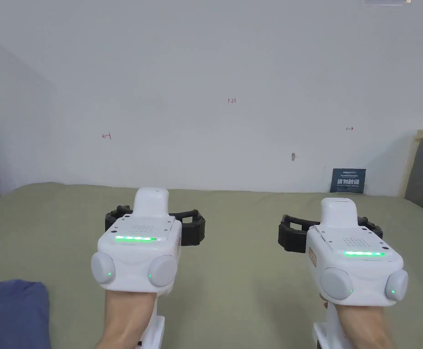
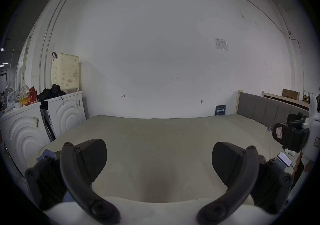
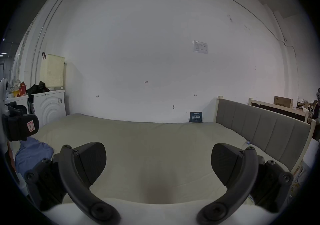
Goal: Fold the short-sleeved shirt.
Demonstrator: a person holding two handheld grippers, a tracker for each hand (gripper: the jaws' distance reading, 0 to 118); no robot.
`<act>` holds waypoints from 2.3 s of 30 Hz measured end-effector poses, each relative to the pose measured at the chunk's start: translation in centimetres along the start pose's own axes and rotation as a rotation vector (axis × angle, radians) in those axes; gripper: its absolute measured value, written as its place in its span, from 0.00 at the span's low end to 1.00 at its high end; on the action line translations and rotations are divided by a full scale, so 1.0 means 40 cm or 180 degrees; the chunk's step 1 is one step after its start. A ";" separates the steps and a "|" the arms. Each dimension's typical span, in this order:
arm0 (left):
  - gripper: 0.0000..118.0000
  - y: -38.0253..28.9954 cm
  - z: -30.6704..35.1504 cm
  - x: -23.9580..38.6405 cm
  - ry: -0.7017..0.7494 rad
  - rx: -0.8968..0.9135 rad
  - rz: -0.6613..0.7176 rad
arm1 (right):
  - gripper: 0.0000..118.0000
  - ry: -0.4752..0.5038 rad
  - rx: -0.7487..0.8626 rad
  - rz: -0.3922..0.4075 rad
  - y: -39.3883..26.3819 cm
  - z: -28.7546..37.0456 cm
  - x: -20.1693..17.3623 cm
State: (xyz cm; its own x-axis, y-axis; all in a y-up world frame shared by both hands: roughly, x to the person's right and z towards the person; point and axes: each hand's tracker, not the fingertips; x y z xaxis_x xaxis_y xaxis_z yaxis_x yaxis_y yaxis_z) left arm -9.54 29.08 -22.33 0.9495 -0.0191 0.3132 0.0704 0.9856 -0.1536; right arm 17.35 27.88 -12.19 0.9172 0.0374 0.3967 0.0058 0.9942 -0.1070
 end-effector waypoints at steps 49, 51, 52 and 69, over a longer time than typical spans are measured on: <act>1.00 -0.003 0.007 -0.004 0.0023 -0.0003 0.0019 | 1.00 -0.0066 0.0042 0.0044 0.000 0.007 -0.007; 1.00 -0.003 0.006 -0.004 0.0029 -0.0013 0.0037 | 1.00 -0.0084 0.0037 0.0042 -0.003 0.005 -0.008; 1.00 -0.002 0.006 -0.004 0.0029 -0.0016 0.0054 | 1.00 -0.0082 0.0035 0.0035 -0.003 0.004 -0.007; 1.00 -0.006 0.005 -0.004 0.0023 -0.0016 0.0028 | 1.00 -0.0085 0.0056 0.0060 -0.005 0.005 -0.003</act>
State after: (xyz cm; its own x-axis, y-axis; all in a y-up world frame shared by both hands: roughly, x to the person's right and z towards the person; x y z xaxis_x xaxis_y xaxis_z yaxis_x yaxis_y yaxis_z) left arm -9.77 28.87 -22.17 0.9522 -0.0114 0.3051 0.0634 0.9849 -0.1610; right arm 17.15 27.69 -12.03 0.9062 0.0584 0.4189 -0.0185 0.9949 -0.0987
